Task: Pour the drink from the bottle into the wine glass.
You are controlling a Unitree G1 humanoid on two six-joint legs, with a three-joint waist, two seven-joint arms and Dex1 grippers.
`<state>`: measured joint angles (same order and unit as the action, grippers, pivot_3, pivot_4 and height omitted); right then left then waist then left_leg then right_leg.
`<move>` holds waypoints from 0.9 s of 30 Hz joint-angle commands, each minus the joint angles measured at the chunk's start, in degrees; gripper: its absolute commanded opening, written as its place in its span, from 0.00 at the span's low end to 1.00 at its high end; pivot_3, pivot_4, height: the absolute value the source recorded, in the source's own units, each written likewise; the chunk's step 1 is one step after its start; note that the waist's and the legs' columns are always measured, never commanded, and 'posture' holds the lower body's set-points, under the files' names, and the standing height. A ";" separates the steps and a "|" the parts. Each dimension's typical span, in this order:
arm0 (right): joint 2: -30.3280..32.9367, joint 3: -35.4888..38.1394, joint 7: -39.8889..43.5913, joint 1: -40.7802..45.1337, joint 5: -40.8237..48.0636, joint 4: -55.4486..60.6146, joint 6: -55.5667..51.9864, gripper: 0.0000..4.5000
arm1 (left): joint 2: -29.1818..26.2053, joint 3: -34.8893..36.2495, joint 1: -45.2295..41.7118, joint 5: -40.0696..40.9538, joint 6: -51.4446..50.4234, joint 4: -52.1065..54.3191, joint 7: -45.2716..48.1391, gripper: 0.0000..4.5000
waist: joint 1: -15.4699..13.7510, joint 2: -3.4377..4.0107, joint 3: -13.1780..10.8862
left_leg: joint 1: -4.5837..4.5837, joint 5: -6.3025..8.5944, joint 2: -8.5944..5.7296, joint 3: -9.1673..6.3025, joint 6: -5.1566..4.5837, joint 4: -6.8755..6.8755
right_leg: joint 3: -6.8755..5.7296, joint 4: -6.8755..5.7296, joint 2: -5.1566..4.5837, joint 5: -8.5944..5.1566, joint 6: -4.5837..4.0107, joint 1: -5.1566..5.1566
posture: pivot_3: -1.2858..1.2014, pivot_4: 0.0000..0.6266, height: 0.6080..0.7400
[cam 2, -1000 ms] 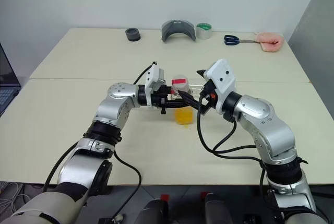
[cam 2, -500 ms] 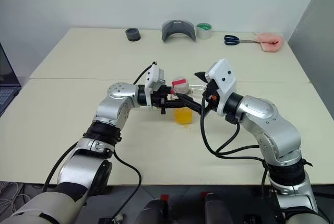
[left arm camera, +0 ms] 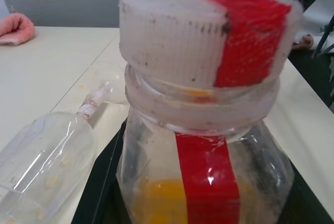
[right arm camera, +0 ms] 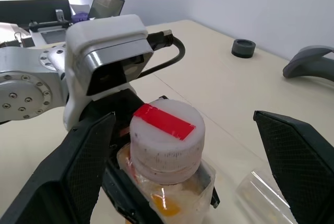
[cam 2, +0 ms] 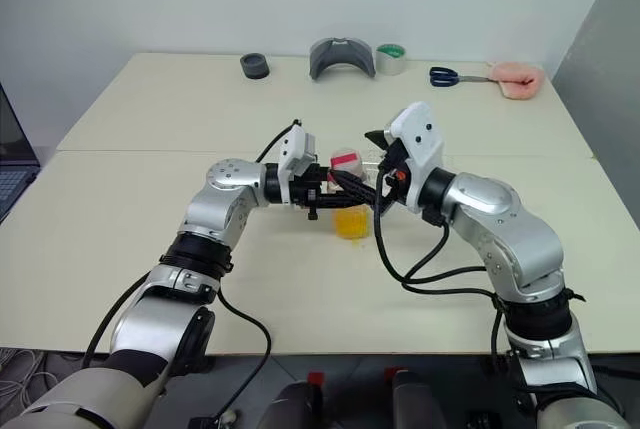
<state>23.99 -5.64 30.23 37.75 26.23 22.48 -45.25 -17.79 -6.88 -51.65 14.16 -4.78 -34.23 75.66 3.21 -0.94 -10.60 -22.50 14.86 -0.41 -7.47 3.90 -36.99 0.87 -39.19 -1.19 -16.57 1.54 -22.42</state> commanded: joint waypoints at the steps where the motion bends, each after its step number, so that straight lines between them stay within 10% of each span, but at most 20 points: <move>1: -0.33 -0.42 1.18 1.91 -0.02 0.27 1.08 1.00 | 0.02 0.41 -0.35 0.44 1.09 1.99 0.18 0.39 | 0.00 0.00 0.00 | 0.00 0.00 0.00 0.00 0.00 0.00 | 0.00 0.00 0.00 0.00 0.00 0.00 | 0.52 0.24 1.00; 15: 0.95 -2.22 2.44 1.62 -2.79 1.45 3.39 0.04 | 0.25 0.49 0.00 0.38 1.14 2.35 0.11 0.39 | 0.01 0.00 0.00 | 0.00 0.00 0.00 0.01 0.00 0.00 | 0.00 0.00 0.00 0.00 0.00 0.00 | 0.52 0.24 1.00; 27: 0.83 0.13 1.22 -1.36 -2.61 4.12 3.92 0.00 | 0.24 0.59 -0.21 0.10 1.50 1.91 -0.01 0.39 | 0.00 0.00 0.00 | 0.00 0.00 0.00 -0.01 0.00 -0.01 | 0.00 0.00 0.00 0.00 0.00 0.00 | 0.52 0.24 1.00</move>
<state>24.33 -7.46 31.99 36.53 23.65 24.36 -42.35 -17.68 -6.99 -50.57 13.52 -4.46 -34.12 75.63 3.22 -0.94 -10.60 -22.51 14.86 -0.41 -7.48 3.90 -37.00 0.87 -39.19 -1.19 -16.57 1.54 -22.42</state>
